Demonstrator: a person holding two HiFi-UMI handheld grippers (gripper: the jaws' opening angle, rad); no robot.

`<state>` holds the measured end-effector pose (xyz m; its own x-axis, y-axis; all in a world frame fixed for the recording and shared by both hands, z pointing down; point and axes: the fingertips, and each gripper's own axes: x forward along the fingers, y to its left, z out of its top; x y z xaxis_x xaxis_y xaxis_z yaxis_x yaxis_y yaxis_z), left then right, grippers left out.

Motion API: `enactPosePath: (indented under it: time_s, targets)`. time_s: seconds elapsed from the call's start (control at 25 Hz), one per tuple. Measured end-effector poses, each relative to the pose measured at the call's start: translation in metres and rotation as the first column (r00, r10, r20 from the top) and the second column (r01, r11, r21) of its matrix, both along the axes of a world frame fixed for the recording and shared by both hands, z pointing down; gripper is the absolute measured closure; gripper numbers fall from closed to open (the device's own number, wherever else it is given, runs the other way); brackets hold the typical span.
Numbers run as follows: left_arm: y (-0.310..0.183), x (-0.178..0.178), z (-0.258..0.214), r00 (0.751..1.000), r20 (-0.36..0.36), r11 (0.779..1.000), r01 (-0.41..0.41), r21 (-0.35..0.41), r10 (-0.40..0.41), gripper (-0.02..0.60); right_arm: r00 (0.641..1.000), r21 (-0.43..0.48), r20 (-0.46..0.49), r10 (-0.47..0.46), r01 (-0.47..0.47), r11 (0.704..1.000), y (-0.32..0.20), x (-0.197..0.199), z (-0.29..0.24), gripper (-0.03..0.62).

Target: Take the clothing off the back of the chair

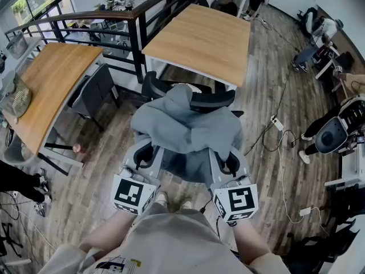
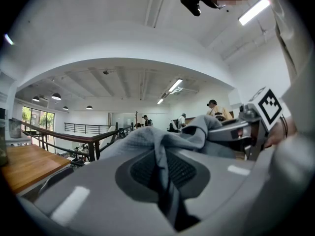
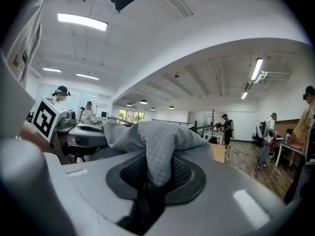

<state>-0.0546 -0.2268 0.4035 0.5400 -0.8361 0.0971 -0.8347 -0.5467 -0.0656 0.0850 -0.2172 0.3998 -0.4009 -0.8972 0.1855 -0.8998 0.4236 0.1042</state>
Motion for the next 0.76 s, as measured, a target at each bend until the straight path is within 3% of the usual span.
enactPosePath:
  time_s: [0.76]
  targets:
    - [-0.0019, -0.0041, -0.008, 1.0, -0.003, 1.0, 0.003, 0.002, -0.003, 0.551, 1.0, 0.0, 0.007, -0.011, 0.011, 1.0, -0.0041, -0.0047, -0.0076, 0.522]
